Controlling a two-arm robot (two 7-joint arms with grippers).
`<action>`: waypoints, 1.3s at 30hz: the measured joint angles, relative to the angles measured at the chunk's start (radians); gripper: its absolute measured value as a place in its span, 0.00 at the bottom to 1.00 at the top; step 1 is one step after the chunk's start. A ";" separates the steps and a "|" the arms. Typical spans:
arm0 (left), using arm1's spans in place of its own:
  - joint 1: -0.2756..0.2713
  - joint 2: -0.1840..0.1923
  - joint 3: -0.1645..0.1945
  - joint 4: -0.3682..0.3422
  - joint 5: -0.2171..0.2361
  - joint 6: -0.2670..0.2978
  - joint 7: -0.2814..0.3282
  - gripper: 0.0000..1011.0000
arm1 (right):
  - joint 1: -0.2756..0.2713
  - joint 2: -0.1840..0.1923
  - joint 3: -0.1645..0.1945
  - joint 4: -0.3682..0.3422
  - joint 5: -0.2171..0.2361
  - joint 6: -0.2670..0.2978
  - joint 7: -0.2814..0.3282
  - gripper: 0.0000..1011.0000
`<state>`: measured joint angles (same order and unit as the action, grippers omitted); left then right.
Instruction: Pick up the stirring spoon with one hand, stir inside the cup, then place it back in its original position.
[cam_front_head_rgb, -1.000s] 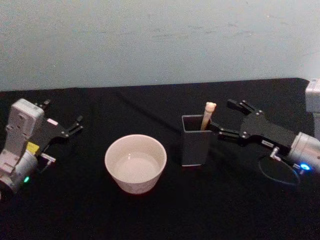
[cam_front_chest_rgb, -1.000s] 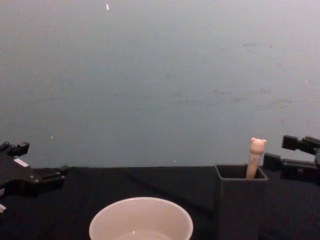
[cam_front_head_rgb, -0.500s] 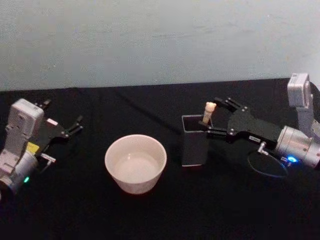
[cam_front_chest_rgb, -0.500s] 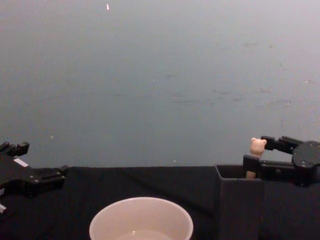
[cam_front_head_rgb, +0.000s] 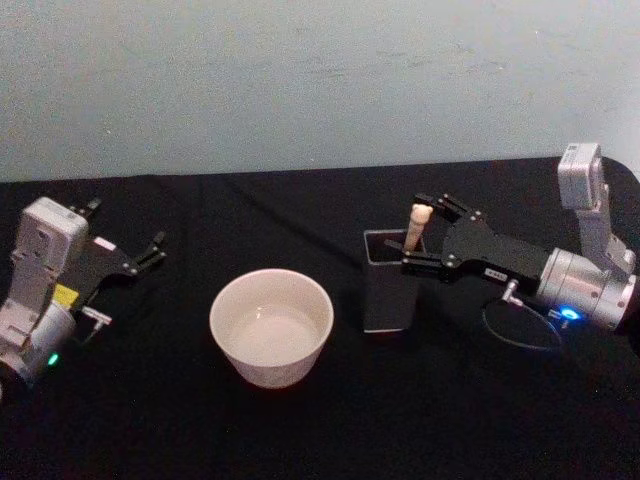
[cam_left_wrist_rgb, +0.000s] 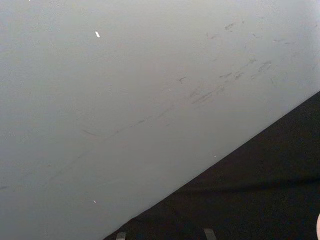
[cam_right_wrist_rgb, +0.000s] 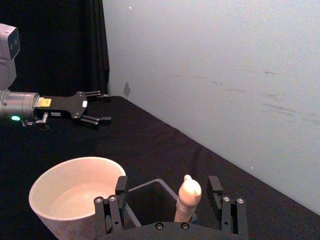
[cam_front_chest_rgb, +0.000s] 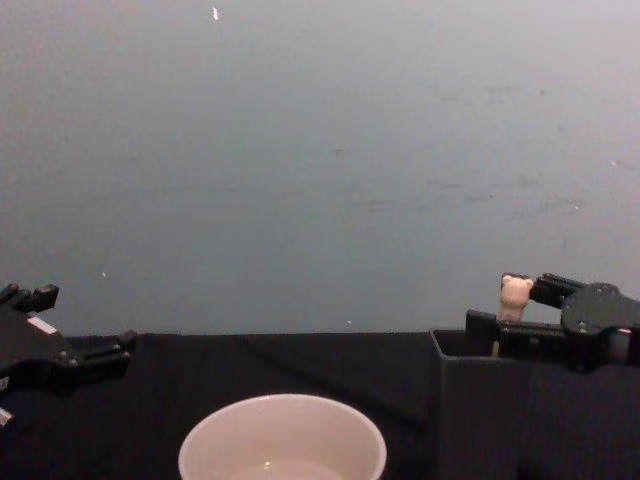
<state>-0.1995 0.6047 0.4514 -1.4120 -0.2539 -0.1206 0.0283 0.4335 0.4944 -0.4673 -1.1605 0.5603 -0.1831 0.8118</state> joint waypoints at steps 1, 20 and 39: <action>0.000 0.000 0.000 0.000 0.000 0.000 0.000 0.99 | 0.001 -0.002 -0.001 0.001 0.000 0.000 0.000 0.99; 0.000 0.000 0.000 0.000 0.000 0.000 0.000 0.99 | 0.008 -0.009 -0.007 0.006 -0.007 -0.003 0.002 0.99; 0.000 0.000 0.000 0.000 0.000 0.000 0.000 0.99 | 0.007 -0.009 -0.005 0.006 -0.004 -0.003 0.002 0.59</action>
<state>-0.1995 0.6047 0.4514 -1.4120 -0.2539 -0.1205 0.0283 0.4407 0.4856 -0.4725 -1.1547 0.5563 -0.1860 0.8135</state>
